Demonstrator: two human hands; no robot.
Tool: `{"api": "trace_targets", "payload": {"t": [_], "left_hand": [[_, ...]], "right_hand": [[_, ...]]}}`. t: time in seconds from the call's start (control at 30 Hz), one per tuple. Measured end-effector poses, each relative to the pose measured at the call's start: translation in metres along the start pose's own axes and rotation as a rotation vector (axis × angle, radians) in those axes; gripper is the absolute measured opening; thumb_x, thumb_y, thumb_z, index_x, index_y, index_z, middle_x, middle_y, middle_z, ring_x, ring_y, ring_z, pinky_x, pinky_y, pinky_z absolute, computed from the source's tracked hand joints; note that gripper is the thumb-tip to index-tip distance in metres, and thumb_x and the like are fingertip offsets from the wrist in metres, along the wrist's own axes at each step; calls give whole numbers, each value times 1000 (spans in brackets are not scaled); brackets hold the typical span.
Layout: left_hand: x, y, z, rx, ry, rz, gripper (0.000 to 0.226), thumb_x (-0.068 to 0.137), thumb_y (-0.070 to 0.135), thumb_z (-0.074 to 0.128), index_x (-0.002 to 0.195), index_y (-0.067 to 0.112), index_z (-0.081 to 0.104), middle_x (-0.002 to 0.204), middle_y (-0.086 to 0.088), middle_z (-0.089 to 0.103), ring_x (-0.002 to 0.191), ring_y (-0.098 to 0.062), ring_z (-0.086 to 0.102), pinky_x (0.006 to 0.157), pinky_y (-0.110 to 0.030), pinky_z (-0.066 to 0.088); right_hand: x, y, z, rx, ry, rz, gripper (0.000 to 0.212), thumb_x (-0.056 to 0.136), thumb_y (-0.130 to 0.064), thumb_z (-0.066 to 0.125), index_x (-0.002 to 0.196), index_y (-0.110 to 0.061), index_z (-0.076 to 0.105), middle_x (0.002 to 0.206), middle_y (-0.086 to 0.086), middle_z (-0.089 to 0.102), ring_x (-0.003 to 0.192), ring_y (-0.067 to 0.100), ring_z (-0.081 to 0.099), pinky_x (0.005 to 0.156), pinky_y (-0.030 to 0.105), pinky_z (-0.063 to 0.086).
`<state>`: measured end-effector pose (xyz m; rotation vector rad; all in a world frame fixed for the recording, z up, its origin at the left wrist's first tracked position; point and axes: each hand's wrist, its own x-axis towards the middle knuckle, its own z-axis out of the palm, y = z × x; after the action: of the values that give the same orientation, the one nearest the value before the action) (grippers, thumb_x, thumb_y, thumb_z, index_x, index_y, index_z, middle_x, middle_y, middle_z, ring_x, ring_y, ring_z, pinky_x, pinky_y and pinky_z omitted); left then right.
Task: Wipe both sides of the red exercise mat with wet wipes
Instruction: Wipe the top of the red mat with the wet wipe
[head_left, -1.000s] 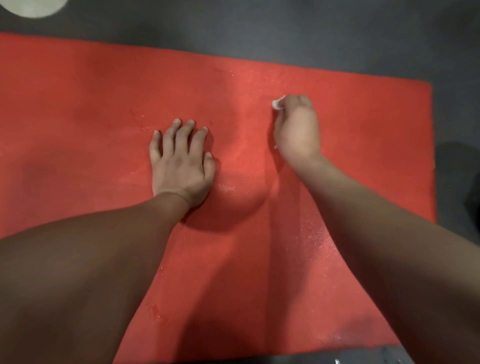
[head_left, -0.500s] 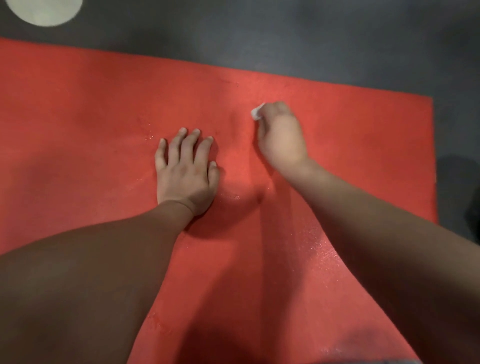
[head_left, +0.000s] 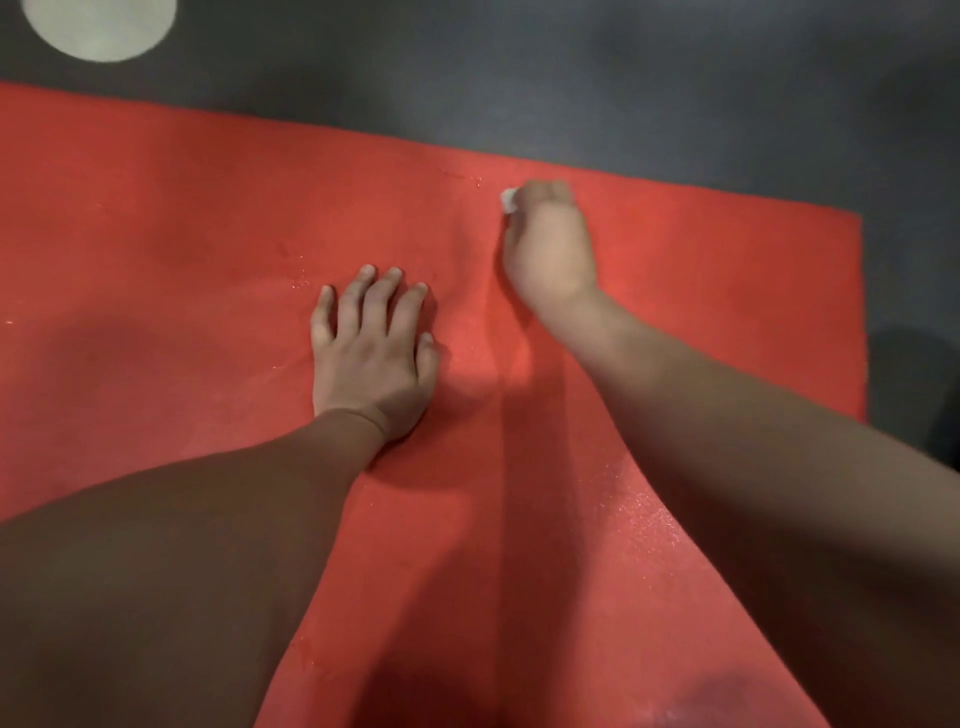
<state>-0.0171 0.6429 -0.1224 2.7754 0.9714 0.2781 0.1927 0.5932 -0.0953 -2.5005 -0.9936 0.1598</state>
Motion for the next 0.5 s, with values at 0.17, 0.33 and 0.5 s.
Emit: {"api": "trace_targets", "payload": {"t": [0.17, 0.33, 0.5], "left_hand": [[0, -2, 1, 20, 0, -4, 54, 90, 40, 49, 141, 21, 56, 151, -5, 48, 147, -28, 33, 120, -56, 17], [1, 0, 0, 9, -27, -7, 54, 92, 40, 47, 142, 21, 54, 152, -6, 46, 149, -27, 29, 122, -55, 14], [0, -2, 1, 10, -7, -4, 54, 90, 40, 50, 140, 21, 57, 151, -6, 49, 147, -28, 32, 121, -56, 16]], "right_hand": [[-7, 21, -11, -5, -205, -350, 29, 84, 2, 52, 109, -5, 66, 104, 19, 60, 92, 38, 62, 86, 39, 49], [45, 28, -12, -94, 63, 179, 24, 93, -5, 46, 108, 0, 64, 115, 22, 61, 104, 37, 58, 89, 33, 38], [20, -23, 15, 61, -151, -194, 24, 83, 0, 47, 94, -4, 68, 102, 21, 65, 94, 37, 64, 85, 34, 43]]}}
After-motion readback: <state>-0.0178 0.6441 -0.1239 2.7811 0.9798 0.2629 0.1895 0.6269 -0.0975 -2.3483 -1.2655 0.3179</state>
